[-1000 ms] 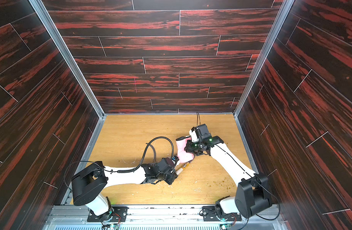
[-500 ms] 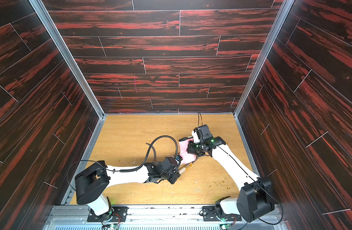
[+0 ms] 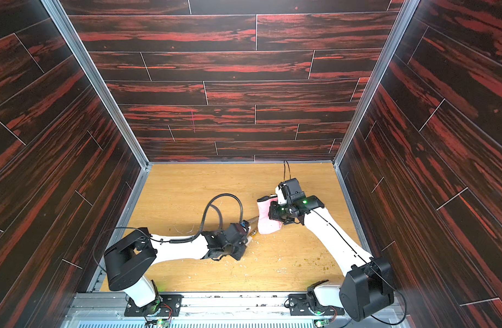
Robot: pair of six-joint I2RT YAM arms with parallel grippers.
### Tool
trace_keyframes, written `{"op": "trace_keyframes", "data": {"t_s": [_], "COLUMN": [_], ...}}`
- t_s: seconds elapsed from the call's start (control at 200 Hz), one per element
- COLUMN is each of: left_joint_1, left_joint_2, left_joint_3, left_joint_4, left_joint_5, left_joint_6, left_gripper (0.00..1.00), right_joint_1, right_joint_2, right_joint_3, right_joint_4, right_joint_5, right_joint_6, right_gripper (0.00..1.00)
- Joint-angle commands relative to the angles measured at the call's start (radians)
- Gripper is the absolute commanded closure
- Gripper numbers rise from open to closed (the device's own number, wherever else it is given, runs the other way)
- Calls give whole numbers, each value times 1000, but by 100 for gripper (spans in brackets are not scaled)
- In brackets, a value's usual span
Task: Wipe small sickles with rags
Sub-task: Adjust the small sickle at the center of the board, then wipe the small sickle.
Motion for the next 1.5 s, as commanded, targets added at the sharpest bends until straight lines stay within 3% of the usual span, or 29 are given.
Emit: {"op": "trace_keyframes", "data": {"t_s": [0.0, 0.366, 0.471, 0.922, 1.493], "left_joint_1": [32, 104, 105, 16, -13], "left_joint_2": [-68, -135, -119, 41, 174], "left_joint_3": [-29, -86, -70, 105, 213], "left_joint_4": [-6, -21, -1, 0, -26], "left_joint_5": [-22, -24, 25, 166, 136], "left_joint_6": [-16, -3, -3, 87, 71], "left_gripper": [91, 91, 91, 92, 94], "right_joint_1": [3, 3, 3, 3, 46], "right_joint_2": [-18, -5, -2, -9, 124], "right_joint_3": [18, 20, 22, 57, -228], "right_joint_4": [-12, -7, -10, -52, 139], "right_joint_5": [-7, -15, -13, 25, -141], "right_joint_6": [-7, -11, -13, -37, 26], "right_gripper": [99, 99, 99, 99, 100]}}
